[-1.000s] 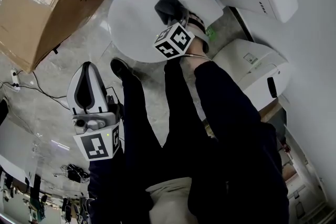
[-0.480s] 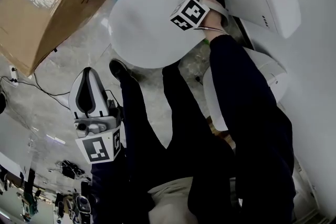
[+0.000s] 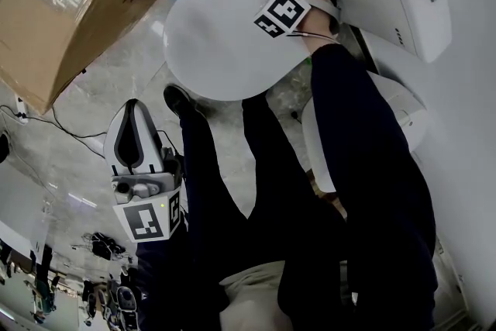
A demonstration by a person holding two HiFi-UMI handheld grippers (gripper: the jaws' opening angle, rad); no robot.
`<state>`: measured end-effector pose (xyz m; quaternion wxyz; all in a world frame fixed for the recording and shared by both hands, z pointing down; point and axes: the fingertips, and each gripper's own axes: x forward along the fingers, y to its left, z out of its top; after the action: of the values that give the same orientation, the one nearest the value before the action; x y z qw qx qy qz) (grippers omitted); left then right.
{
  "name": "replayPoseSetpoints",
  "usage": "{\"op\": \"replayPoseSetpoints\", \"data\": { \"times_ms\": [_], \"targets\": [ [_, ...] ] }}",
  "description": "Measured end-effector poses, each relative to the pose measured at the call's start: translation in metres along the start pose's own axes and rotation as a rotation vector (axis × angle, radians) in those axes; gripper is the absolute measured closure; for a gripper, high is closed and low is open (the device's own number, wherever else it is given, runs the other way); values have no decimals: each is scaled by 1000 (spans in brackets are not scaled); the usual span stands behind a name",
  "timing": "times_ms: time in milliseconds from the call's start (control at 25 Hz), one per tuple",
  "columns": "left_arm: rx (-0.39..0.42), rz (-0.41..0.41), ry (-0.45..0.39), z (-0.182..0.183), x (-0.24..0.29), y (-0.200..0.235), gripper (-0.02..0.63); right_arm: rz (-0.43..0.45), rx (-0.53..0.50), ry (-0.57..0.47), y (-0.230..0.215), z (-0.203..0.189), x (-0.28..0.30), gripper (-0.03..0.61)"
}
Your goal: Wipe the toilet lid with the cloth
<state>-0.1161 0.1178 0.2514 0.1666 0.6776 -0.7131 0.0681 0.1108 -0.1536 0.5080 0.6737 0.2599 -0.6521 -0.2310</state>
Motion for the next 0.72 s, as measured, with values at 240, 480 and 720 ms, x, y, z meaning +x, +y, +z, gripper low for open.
{"op": "replayPoseSetpoints", "data": {
  "times_ms": [240,480,720],
  "targets": [
    [7,-2,-5,1,-3,7,598,67,0,-3,28,9,-15,514],
    [6,1,-9,0,-12,19,598,110,7,-10,63,24,-37,514],
    [-2,4,-20,-1,-25,29,598,143,12,-26,100,42,-63,514]
  ]
}}
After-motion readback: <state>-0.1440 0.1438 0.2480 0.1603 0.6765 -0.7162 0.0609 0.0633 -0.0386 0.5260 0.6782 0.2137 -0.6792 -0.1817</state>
